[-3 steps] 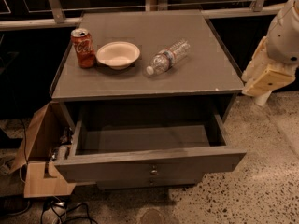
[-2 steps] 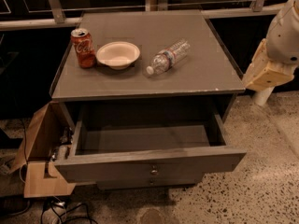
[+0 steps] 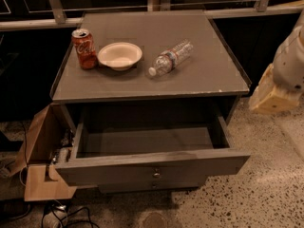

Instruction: Close top drawer

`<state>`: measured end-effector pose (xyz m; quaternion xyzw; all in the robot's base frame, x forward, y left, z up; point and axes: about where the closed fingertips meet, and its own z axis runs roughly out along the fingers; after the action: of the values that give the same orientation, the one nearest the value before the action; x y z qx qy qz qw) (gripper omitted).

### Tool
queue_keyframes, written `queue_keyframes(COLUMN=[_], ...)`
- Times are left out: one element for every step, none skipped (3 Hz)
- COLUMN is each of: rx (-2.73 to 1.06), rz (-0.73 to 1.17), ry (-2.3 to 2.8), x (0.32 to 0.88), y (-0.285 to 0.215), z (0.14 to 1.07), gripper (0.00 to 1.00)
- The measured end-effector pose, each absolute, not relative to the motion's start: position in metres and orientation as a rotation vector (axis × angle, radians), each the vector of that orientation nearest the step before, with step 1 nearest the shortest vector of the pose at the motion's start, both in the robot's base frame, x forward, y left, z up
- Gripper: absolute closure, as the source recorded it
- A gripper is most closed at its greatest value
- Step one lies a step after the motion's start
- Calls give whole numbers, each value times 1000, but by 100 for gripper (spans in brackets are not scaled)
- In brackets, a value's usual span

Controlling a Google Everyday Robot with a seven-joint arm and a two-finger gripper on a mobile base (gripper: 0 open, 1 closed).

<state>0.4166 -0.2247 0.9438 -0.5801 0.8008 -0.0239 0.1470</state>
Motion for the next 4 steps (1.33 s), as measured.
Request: queue_keyframes(rx=[-1615,-1593,-1593,-1578], rz=[-43,72,72,120], ry=[2396,2518,2518,2536], x=[395,369,369,363], y=[-233,-228,-228,-224], z=[892,820,820,782], gripper=[100,100,100,100])
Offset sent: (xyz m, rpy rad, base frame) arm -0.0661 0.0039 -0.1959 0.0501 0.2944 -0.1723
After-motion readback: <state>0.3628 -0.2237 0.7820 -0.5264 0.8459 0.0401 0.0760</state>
